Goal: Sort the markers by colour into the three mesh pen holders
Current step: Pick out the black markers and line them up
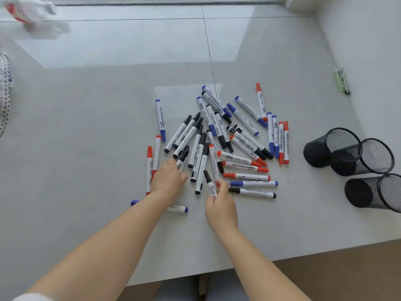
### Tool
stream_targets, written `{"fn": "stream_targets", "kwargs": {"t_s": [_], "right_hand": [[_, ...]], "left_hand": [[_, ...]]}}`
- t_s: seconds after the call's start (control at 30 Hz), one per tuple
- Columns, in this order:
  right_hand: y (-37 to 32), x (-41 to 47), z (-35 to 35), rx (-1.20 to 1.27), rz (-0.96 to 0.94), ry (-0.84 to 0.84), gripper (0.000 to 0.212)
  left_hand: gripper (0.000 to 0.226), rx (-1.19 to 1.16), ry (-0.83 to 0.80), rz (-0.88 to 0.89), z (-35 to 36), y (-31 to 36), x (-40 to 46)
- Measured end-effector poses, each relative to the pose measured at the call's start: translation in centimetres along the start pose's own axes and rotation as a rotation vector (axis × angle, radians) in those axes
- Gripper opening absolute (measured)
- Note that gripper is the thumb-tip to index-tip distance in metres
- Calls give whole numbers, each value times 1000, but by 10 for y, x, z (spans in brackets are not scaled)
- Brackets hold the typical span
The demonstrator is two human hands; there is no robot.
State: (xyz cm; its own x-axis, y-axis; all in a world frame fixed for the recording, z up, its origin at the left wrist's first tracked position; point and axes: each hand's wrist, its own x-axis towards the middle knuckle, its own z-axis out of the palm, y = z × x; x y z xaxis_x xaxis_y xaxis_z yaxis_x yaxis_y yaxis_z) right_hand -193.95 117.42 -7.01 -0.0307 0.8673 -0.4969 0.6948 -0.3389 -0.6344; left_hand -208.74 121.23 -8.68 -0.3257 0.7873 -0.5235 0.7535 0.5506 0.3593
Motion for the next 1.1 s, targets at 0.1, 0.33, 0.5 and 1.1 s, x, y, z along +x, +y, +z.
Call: {"fn": "stream_targets", "kwargs": {"t_s": [0.1, 0.33, 0.5, 1.1], "right_hand": [[-13, 15, 3, 17, 18, 35, 38], [-35, 53, 15, -147, 38, 124, 30], [-41, 64, 23, -327, 20, 119, 43], [-65, 96, 22, -337, 208, 47, 45]], "left_hand": [[11, -112, 3, -16, -8, -4, 1], [21, -300, 184, 23, -35, -10, 11], [24, -250, 237, 25, -49, -8, 45], [22, 128, 126, 16, -46, 25, 92]]}}
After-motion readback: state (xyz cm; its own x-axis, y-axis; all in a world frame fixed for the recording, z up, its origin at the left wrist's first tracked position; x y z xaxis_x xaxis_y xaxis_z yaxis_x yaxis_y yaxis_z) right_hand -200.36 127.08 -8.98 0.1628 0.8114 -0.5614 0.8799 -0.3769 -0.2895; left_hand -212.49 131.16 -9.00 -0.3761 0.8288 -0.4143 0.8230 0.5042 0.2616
